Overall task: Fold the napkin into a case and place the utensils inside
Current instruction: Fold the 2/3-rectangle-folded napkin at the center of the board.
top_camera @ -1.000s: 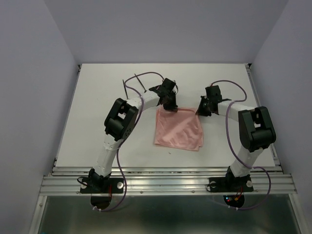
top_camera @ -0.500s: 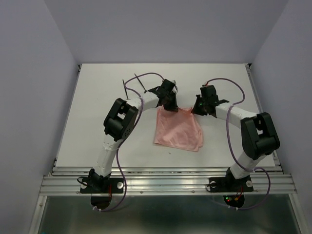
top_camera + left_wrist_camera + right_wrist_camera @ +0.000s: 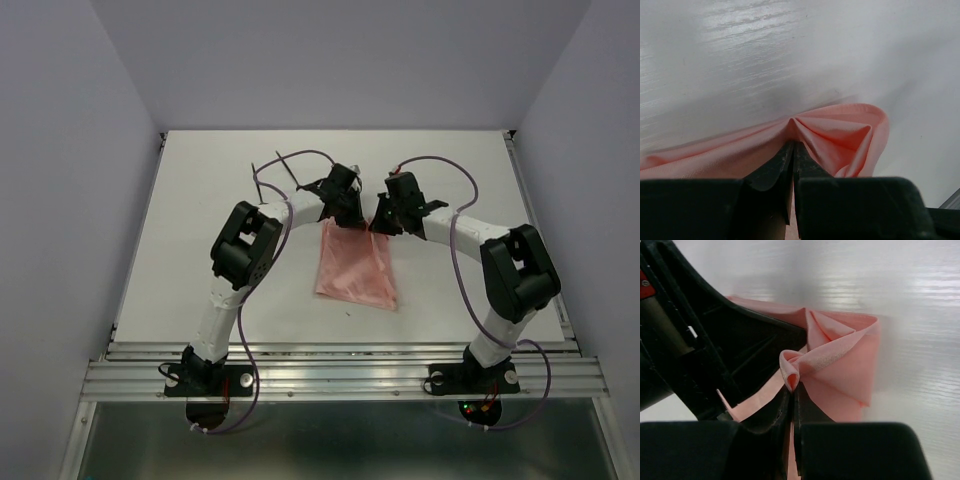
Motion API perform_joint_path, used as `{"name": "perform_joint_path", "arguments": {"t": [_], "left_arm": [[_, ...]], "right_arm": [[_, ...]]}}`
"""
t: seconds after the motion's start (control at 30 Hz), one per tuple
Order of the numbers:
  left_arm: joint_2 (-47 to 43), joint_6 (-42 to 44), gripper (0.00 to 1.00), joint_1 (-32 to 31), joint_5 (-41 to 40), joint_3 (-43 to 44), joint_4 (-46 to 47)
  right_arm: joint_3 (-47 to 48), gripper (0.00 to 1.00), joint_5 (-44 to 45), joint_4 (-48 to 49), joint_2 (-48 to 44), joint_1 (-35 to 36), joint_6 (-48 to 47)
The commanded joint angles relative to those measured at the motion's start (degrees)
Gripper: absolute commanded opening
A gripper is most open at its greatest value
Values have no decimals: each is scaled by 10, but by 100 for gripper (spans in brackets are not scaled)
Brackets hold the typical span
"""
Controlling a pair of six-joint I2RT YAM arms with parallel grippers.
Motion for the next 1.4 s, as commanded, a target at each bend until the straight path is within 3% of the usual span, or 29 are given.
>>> {"name": "perform_joint_path", "arguments": {"t": [0.0,0.27,0.77,1.37], "left_arm": [[-11,9,15,2,-14,-30,-43],[-38,8,15,12,-7,-58,-29],[-111,13,14,8,52,-90,5],[-32,-16,13,-16,98,13,36]], "right_arm": [[43,1,13,7,24,18,20],[24,1,77,-1,-7,18,22],[-14,1,75,0,-33,-32,-11],[-23,1,54,0,-36,-42,-16]]}}
